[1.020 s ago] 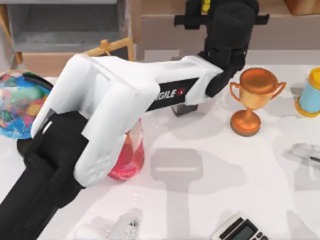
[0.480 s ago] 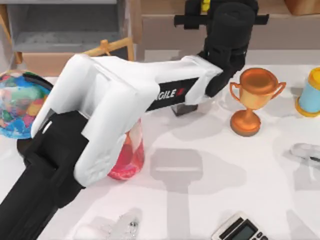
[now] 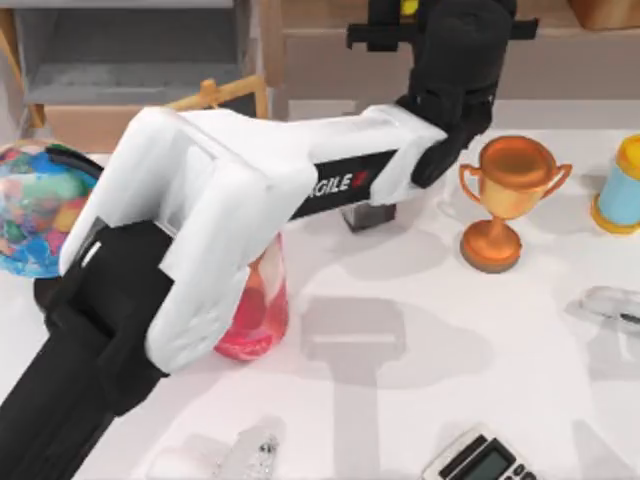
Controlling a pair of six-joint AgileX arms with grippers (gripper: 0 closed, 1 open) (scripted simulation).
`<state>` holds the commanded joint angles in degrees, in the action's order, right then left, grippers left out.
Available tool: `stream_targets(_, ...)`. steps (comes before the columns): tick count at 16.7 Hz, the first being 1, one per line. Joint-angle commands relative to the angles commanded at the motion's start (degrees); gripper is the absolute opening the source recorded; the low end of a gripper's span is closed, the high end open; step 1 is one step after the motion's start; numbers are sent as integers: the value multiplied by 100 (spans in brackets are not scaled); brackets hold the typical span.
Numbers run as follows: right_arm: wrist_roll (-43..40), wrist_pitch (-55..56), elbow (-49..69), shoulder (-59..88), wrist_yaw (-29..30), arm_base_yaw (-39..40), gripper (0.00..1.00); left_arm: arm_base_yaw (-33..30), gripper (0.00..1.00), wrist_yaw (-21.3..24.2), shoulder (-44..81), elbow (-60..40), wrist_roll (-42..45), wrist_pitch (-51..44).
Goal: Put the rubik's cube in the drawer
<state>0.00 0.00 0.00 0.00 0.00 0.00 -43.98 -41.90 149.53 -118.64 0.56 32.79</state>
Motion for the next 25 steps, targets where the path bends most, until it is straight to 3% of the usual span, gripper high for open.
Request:
stream_targets(5, 0, 0, 0, 0, 0, 0, 100, -133, 0, -458, -536, -52, -135, 169)
stream_targets(11, 0, 0, 0, 0, 0, 0, 100, -159, 0, -74, -480, 676, 16, 108)
stream_targets(17, 0, 0, 0, 0, 0, 0, 100, -189, 0, -58, -532, 667, 41, 47)
stream_targets(21, 0, 0, 0, 0, 0, 0, 100, -553, 0, 90, -1122, 442, 181, -722)
stream_targets(25, 0, 0, 0, 0, 0, 0, 100, -813, 0, 398, -2080, -87, 447, -2232)
